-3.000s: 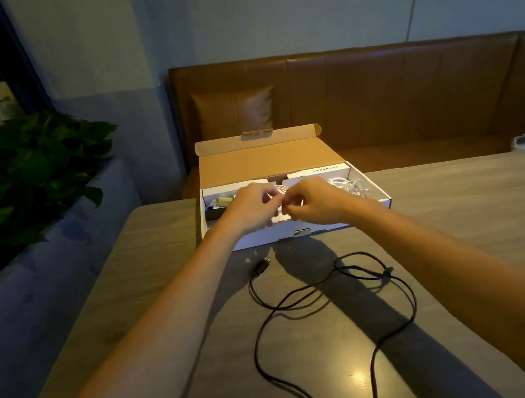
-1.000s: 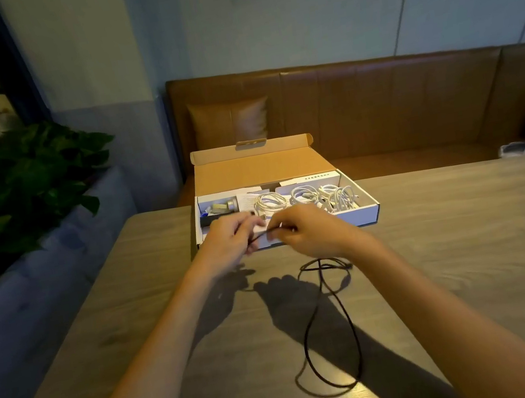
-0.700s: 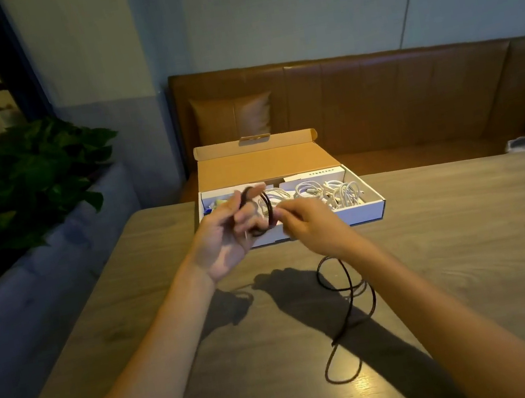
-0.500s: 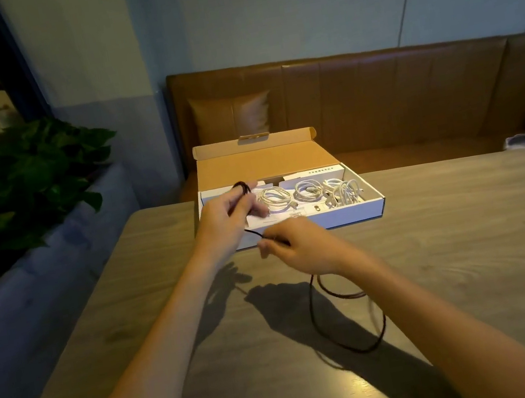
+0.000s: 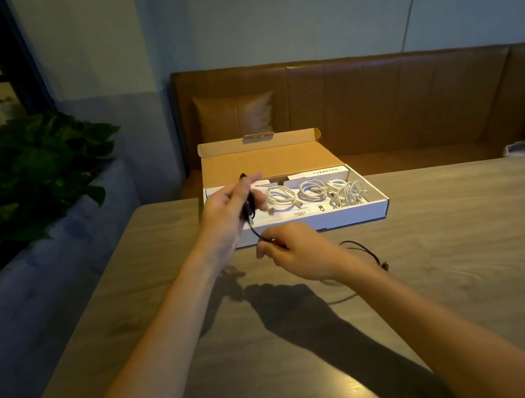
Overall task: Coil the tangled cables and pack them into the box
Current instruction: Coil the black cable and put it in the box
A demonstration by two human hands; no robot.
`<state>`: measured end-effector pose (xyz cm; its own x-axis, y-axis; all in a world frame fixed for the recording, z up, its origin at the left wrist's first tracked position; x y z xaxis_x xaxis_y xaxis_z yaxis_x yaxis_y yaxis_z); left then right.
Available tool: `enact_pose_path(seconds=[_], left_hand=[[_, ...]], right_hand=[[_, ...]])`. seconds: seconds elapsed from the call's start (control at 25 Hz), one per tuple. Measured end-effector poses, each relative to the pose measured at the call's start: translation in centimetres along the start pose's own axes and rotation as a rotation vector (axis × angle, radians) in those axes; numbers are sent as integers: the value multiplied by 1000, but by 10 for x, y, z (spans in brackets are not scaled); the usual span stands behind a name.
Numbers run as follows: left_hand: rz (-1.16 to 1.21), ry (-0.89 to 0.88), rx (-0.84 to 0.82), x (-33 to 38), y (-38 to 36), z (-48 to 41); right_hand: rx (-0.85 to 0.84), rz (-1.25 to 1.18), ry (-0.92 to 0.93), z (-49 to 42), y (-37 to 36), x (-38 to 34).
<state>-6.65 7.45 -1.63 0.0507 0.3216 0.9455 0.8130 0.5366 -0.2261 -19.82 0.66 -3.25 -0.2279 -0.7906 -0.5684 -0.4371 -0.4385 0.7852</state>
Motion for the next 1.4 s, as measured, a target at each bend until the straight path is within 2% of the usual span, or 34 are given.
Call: enact_pose_path(seconds=[0.04, 0.08, 0.12, 0.24, 0.32, 0.44, 0.52, 0.6, 0.64, 0.72, 0.76, 0.8, 0.84, 0.88, 1.0, 1.08, 1.12, 1.2, 1.24, 1.28, 1.32, 1.36, 1.4], left_hand=[[-368, -146, -3, 0, 3, 1], [-587, -215, -65, -3, 4, 1], [-616, -176, -127, -4, 5, 3], [-60, 194, -186, -5, 4, 4], [122, 332, -190, -1, 7, 4], [423, 451, -288, 6, 14, 8], [692, 445, -205, 7, 13, 8], [738, 349, -93, 3, 6, 4], [592, 259, -31, 0, 3, 3], [-67, -5, 68, -5, 6, 1], [-369, -123, 57, -6, 8, 1], [-532, -171, 15, -7, 11, 1], [-547, -143, -32, -7, 13, 1], [-443, -66, -79, -8, 15, 2], [163, 234, -186, -1, 9, 9], [561, 342, -182, 5, 7, 11], [708, 342, -162, 5, 7, 9], [822, 294, -97, 3, 6, 5], [787, 261, -64, 0, 6, 4], [650, 213, -28, -4, 7, 2], [392, 143, -4, -7, 8, 3], [35, 49, 2, -10, 11, 2], [-289, -36, -28, -12, 12, 2]], right_hand=[[26, 12, 35, -3, 7, -4], [82, 7, 64, -6, 17, -7], [145, -7, 76, -9, 29, -10], [268, -152, 92, -15, 49, -15], [341, -251, 91, -16, 46, -16], [509, -281, -15, -17, 48, 4], [450, -169, -22, -15, 38, 10], [207, -42, -30, -8, 11, 1], [68, 23, -39, -4, -1, -6], [-74, 103, -3, 1, -11, -17], [-53, 103, 29, 1, -6, -20], [19, 80, 51, -2, 5, -23], [115, 43, 58, -7, 19, -23], [214, -7, 53, -13, 33, -21], [400, -174, -12, -25, 56, -3], [380, -157, -26, -24, 47, 7], [330, -112, -28, -21, 36, 10], [181, -13, -43, -12, 15, 9], [94, 33, -49, -9, 6, 6], [8, 76, -45, -6, 0, 2], [-51, 117, -30, -5, -4, -2], [-60, 146, -8, -5, -2, -7], [-19, 158, 17, -6, 3, -12]])
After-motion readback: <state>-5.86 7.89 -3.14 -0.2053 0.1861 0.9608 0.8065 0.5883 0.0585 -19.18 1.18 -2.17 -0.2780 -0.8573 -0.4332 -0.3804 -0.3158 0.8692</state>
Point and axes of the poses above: each hand's wrist, its own z-axis away from the middle knuckle, its own y-axis out of the back of the hand, x = y × z, the point moved 2 cm from there along -z, towards the middle knuckle, and after that the axes turned 7 degrees about x, right-handed, at the moved point
